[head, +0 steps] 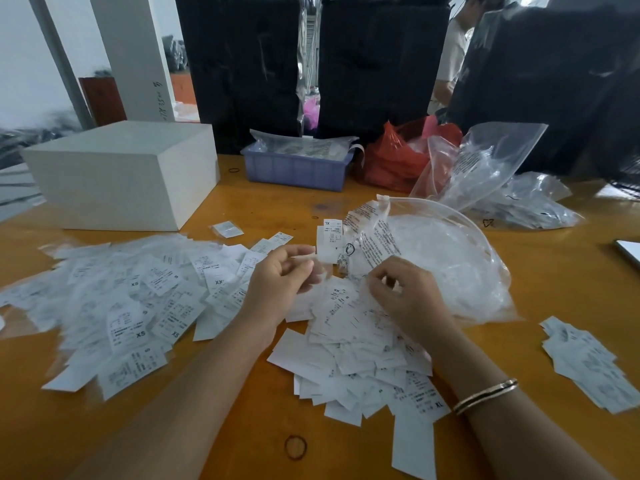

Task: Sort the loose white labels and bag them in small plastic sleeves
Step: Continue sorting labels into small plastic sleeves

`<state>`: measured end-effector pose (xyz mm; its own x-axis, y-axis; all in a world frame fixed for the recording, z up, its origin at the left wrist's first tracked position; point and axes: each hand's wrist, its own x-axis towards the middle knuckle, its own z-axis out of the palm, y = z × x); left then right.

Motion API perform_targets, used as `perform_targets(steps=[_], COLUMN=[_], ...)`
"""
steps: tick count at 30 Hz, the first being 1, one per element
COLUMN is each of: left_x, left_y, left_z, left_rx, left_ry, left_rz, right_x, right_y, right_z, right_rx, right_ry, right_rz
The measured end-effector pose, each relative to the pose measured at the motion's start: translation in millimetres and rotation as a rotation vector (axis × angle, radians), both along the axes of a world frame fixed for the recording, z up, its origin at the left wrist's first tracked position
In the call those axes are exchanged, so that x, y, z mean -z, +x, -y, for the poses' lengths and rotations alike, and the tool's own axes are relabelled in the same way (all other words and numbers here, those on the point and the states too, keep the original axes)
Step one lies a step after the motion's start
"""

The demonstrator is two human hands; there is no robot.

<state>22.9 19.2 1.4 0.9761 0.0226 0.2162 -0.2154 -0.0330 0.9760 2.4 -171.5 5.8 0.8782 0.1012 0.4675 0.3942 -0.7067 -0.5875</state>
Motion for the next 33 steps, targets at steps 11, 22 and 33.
perform_targets(steps=[11,22,33], left_x=[1.4,1.7,-0.1], left_y=[0.3,-3.8,2.9], left_z=[0.2,5.4,-0.8], left_rx=[0.058,0.063,0.117], left_ry=[0.0,0.188,-0.255], left_rz=[0.027,0.193,-0.168], right_x=[2.7,2.4,4.2], right_y=[-3.4,1.8,-1.4], right_z=[-15.7,-13.9,-13.6], right_rx=[-0.202,-0.213,-0.312], right_ry=[0.698,0.788,0.747], right_rz=[-0.344,-0.238,-0.274])
